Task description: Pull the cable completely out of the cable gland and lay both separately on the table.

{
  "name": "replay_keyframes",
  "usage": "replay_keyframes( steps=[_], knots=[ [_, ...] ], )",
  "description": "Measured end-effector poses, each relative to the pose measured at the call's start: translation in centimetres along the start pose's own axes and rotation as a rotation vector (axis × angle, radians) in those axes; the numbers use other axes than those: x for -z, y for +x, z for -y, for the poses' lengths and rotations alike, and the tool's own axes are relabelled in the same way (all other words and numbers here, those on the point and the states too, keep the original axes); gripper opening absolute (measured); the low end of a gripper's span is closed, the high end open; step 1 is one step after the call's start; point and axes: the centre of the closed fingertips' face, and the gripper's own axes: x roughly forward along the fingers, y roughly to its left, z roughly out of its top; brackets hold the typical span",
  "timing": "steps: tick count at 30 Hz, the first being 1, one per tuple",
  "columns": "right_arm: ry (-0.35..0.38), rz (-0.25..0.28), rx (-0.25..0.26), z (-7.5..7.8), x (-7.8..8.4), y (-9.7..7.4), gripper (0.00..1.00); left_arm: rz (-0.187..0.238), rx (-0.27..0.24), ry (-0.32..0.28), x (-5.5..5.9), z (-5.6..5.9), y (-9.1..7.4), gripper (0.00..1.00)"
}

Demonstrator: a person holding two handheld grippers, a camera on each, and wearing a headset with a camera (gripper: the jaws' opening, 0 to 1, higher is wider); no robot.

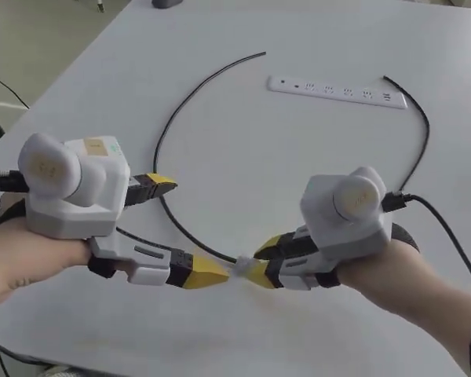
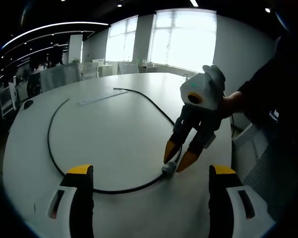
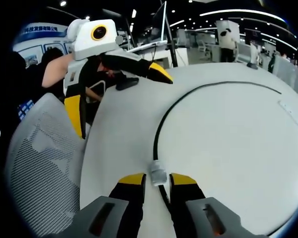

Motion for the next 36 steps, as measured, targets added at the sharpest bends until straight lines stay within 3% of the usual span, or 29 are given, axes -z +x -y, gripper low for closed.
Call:
replay_keyframes(
  steps=[16,23,26,36],
  knots=[
    [0.018,-0.007,-0.005,0.1,0.3,0.5,0.09,-0.032,0.015,0.007,0.6,0.5,0.2,0.94],
    [-0.031,-0.012,0.011,-0.1,0.3,0.3,0.07,0.005,0.037,-0.03,-0.2,0.7,0.1,0.92],
    [-0.034,-0.007,0.013,-0.1,0.1,0.0,0.07,0.017,0.03,-0.05,-0.5,0.3,0.1,0.93],
    [-0.07,0.043,0.034,-0.4,-1.6,-3.5,0.07,0.075,0.081,-0.062,-2.0,1.2,0.2,0.87]
  ],
)
